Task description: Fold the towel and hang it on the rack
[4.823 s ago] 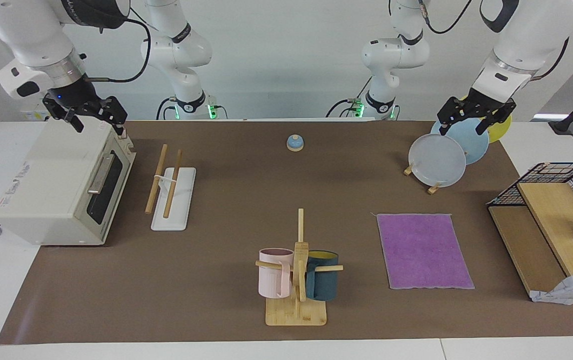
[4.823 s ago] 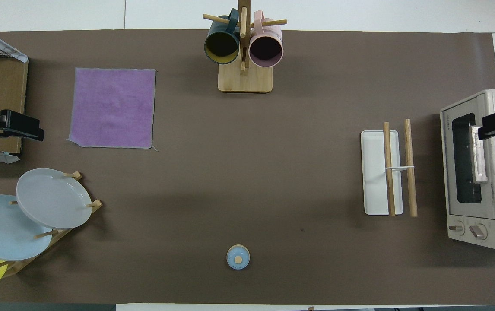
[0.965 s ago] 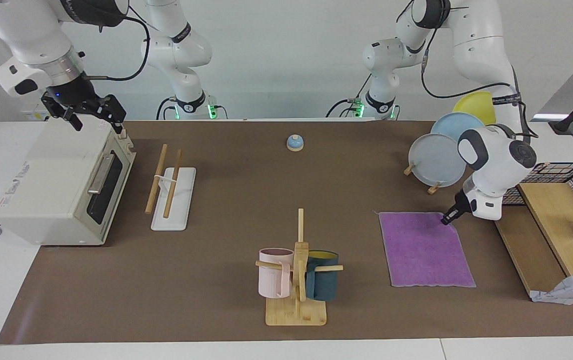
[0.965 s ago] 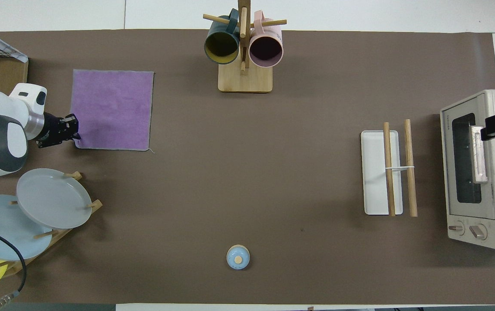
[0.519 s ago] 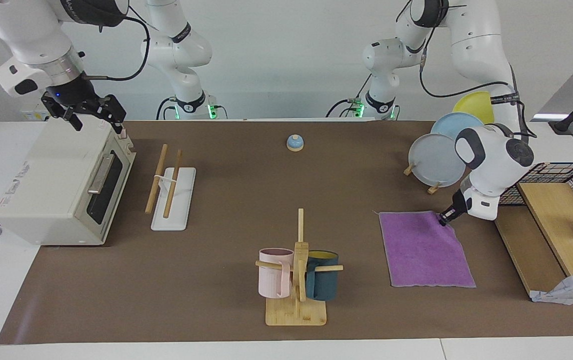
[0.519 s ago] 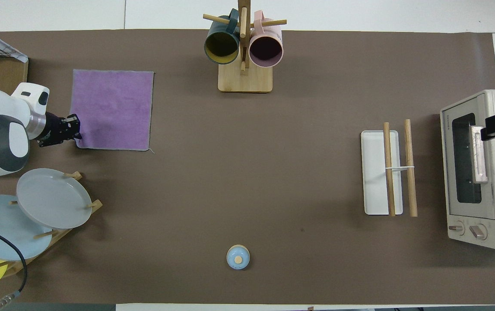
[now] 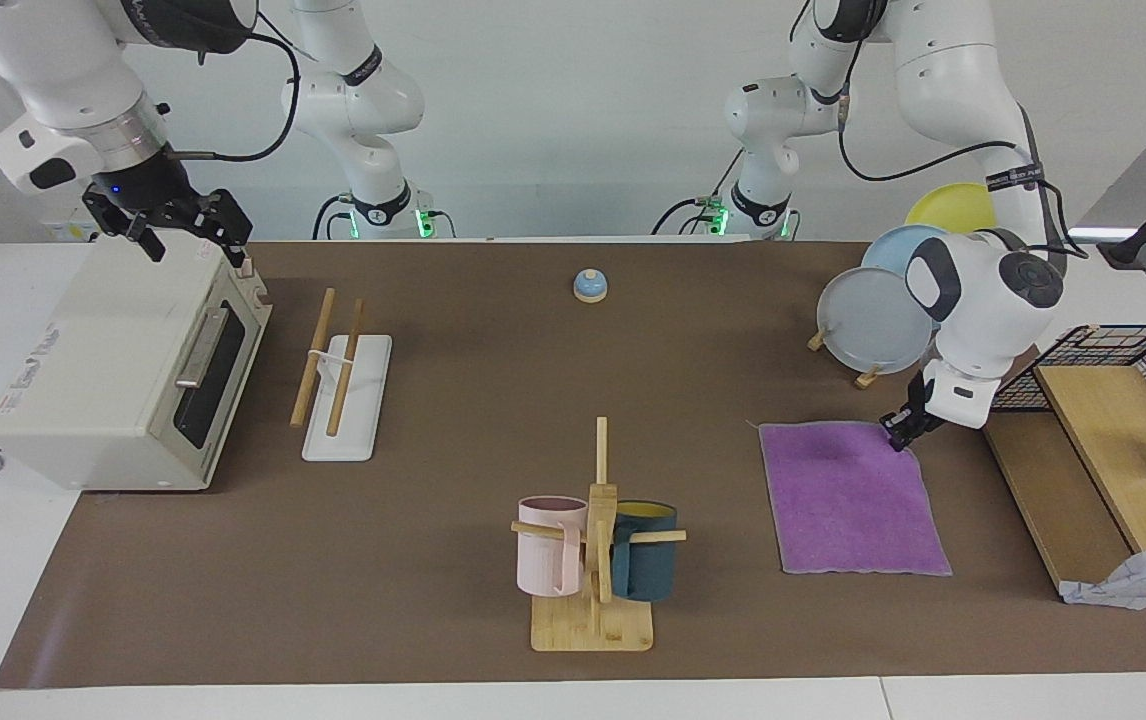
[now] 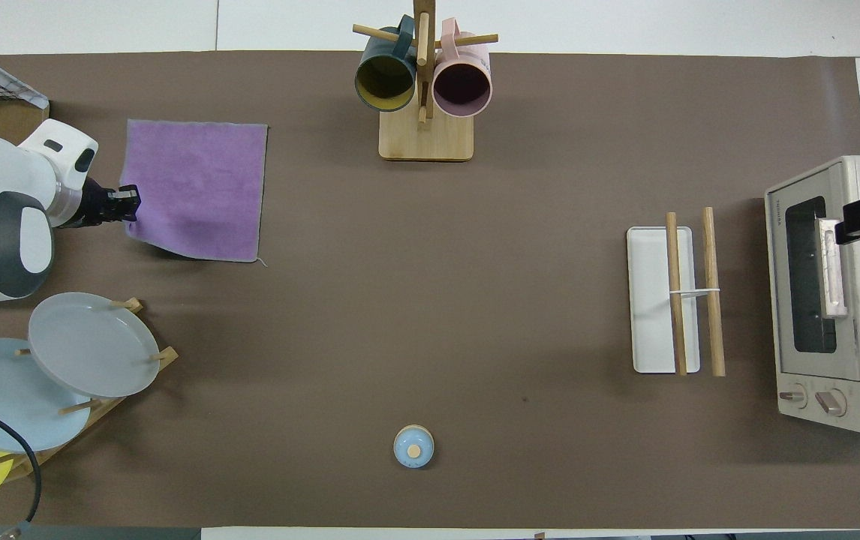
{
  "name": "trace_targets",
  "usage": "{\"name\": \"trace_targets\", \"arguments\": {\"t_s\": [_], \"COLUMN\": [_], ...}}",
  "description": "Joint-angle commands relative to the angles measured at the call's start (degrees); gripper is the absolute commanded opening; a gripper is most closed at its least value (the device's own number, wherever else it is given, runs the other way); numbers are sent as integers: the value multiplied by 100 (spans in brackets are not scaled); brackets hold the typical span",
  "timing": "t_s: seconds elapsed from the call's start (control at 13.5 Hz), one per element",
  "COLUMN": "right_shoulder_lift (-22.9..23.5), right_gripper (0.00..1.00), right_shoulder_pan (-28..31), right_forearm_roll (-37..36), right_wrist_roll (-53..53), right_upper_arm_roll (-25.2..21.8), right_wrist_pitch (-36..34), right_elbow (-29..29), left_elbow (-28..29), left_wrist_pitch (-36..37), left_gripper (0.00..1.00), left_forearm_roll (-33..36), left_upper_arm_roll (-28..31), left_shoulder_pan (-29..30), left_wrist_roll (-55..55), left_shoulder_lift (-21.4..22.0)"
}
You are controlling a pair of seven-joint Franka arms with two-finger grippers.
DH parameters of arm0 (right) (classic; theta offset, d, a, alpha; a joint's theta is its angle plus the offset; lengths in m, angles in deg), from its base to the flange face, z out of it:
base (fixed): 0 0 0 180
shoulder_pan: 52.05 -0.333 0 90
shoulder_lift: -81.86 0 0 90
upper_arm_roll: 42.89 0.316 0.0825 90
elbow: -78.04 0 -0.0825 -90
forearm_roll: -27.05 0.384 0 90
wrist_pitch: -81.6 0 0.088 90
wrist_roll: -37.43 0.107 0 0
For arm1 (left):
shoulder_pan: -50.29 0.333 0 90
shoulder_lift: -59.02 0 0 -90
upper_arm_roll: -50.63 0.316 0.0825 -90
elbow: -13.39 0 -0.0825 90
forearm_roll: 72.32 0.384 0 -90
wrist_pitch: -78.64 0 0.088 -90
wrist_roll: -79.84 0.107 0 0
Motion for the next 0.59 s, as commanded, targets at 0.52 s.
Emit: {"name": "trace_targets", "arguments": {"t_s": [0.52], "right_shoulder_lift": [-109], "right_gripper": [100], "right_shoulder_pan": [42], "right_forearm_roll": [-68], "right_wrist_roll": [-97], "right_upper_arm_roll": [38], "right_wrist_pitch": [-23], "right_elbow": [-101], "left_elbow": [140], "left_wrist_pitch": [-329], "left_gripper": [0], "left_forearm_roll": [146], "left_upper_arm_roll": [29], "left_shoulder_pan": [-1141], "left_wrist_roll": [447], "left_shoulder_lift": [293]}}
